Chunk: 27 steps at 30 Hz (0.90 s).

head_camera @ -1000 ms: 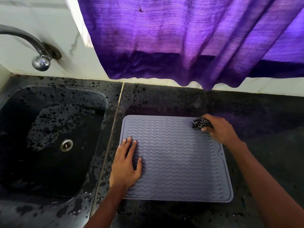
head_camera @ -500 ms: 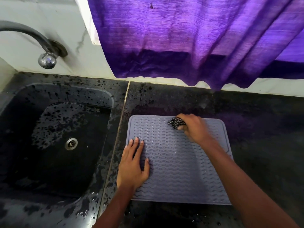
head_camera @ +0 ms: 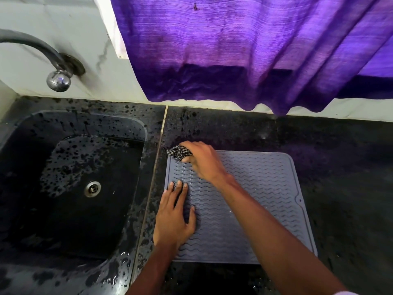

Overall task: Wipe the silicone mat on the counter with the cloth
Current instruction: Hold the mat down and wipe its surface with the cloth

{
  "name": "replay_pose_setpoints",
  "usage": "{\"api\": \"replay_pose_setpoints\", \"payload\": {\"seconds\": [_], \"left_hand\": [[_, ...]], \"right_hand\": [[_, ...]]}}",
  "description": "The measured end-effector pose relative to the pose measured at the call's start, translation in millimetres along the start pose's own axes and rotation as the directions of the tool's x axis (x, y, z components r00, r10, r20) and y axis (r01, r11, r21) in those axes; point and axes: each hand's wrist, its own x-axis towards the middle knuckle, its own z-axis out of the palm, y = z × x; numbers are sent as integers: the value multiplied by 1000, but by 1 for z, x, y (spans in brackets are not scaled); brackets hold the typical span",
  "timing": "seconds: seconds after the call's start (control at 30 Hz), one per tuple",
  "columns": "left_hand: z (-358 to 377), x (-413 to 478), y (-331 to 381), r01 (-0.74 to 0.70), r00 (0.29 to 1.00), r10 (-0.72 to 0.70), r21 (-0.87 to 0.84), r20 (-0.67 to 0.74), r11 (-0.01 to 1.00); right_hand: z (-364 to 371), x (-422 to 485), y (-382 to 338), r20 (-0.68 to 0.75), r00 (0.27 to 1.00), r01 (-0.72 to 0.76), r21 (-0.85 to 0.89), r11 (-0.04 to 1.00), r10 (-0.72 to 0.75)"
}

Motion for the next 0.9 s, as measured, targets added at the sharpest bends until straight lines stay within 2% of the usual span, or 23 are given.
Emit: {"api": "replay_pose_setpoints", "payload": {"seconds": [0.13,0.27,0.37,0.43,0.53,0.73,0.9], "left_hand": [[0,-1,0,-5,1000,5,2,-3,1000],[-1,-1,1,1,1000,-1,4,-7,1000],[0,-1,1,2,1000,-2,12,-9,1000],[-1,-1,2,0,1000,0,20,-4,1000],[-1,0,2,6,1000,-6,23,4,1000],[-2,0,1,7,1000,-8,39,23,999],[-3,-1,1,12,999,-14,41,41,999]], "right_hand": [[-56,-33,29,-113,992,-54,-17,998,52],[-119,-81,102,-70,975,-218,-102,971,212],[-139,-105,143,-3,942,-333,-113,936,334],[-136,-111,154,34,943,-325,-110,939,330],[-123,-107,158,11,952,-302,-103,948,304],[-97,-86,147,17,954,-290,-185,939,298],[-72,-64,118,37,985,-160,-161,974,168]]}}
